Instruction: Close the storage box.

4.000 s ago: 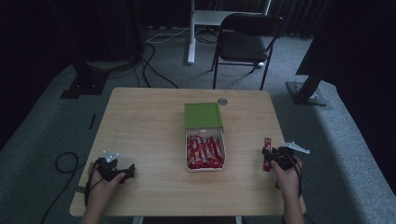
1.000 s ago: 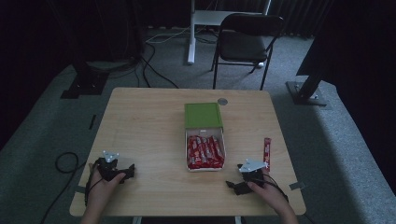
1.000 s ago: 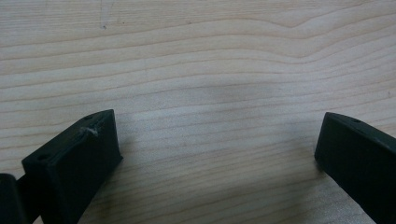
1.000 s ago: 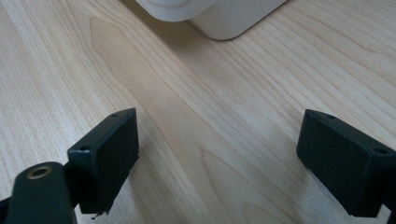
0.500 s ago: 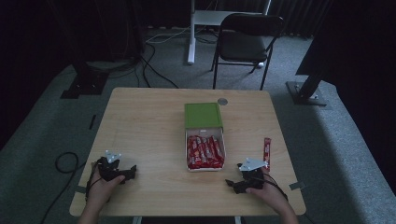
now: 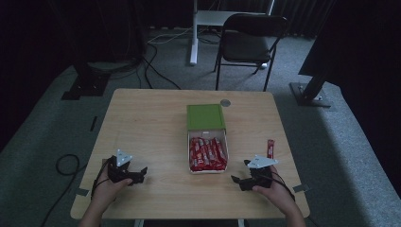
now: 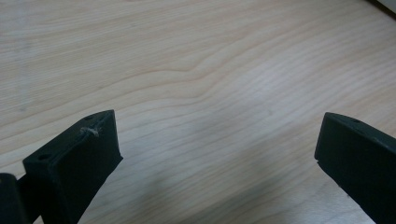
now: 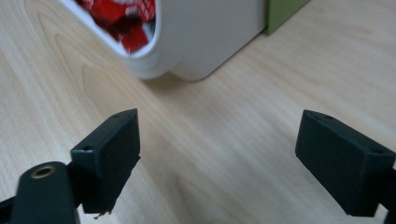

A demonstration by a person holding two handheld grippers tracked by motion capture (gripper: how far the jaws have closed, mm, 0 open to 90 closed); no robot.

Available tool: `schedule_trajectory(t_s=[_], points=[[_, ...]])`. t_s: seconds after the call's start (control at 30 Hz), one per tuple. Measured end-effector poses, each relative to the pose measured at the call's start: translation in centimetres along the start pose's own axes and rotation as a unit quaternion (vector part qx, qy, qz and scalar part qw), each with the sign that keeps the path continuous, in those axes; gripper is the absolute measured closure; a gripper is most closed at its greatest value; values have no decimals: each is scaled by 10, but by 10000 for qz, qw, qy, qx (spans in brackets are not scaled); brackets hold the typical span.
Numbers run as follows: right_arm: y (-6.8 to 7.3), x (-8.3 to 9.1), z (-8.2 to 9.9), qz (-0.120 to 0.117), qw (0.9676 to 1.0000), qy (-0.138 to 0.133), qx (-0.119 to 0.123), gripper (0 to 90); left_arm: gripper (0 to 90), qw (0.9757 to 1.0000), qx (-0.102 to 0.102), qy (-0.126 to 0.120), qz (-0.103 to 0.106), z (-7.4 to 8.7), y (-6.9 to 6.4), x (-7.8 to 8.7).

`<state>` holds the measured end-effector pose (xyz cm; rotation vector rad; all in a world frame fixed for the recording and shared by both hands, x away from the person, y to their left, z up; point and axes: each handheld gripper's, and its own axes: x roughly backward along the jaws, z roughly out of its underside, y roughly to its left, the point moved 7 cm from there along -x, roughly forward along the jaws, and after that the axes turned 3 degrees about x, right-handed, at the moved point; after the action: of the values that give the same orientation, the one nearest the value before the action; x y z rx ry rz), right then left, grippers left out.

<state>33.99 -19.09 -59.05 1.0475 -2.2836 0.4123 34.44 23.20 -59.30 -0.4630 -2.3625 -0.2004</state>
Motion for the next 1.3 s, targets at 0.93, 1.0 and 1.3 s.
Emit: schedule_trajectory(t_s=[0.93,1.0,1.3], points=[[-8,7,-29,110,9970,-665,-369,115,6,9904,-1020,-478,799,-36,-78,-8],[-8,7,-31,95,9967,-701,-388,130,6,9891,-1072,-535,857,-40,-84,-9],[-7,7,-37,26,9959,-801,-409,129,6,9845,-1235,-657,1060,-53,-103,-14]])
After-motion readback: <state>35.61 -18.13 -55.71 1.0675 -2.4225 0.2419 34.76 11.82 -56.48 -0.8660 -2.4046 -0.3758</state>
